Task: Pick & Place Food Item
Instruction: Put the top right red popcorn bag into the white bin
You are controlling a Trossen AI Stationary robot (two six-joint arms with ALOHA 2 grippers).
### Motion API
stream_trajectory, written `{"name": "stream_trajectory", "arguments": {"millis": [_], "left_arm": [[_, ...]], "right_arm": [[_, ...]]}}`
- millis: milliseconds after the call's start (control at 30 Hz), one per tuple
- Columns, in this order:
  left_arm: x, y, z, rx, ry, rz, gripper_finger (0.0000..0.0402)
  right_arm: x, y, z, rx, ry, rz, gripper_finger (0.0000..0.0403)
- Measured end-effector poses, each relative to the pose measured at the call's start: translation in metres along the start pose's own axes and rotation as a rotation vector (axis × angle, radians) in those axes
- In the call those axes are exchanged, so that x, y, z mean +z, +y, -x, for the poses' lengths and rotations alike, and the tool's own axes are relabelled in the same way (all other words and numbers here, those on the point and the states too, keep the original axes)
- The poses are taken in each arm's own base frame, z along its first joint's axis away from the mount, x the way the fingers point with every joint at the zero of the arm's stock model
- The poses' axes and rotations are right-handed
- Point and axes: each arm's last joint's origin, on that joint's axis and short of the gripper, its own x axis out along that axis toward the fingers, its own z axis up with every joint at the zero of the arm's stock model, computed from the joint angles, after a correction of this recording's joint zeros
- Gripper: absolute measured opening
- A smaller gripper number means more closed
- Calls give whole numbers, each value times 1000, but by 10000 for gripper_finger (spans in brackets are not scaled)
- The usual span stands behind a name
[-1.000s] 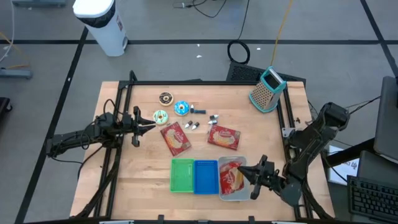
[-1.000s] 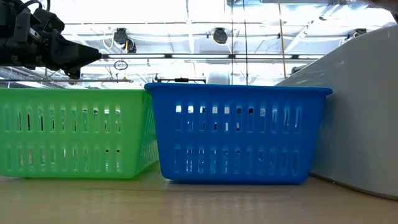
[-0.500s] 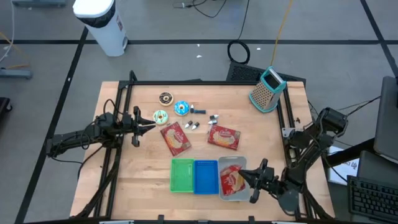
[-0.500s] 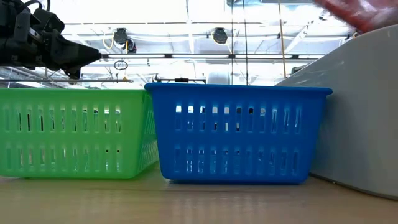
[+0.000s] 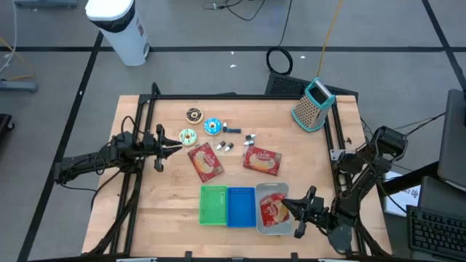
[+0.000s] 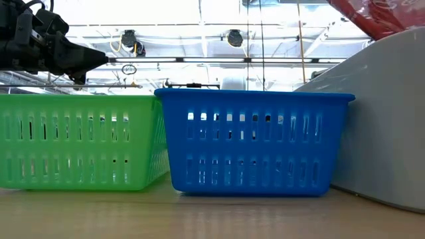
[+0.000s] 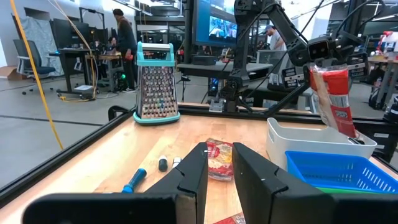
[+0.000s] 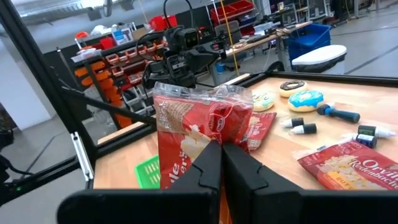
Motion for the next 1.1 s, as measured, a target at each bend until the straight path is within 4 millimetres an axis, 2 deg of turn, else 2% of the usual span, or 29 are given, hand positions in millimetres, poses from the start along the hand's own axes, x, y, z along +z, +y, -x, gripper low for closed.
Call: {"name": "stream_trajectory", "arguments": {"millis": [467, 967, 1100], "left_arm": [[0, 0, 0, 0, 0, 0, 74], [0, 0, 0, 0, 0, 0, 74], [0, 0, 0, 0, 0, 0, 74]], "right_arm": [[-35, 0, -3, -22, -17, -25, 0], [-43, 0, -3, 16, 29, -54, 0], [-43, 0, -3, 16, 27, 18, 1]]}}
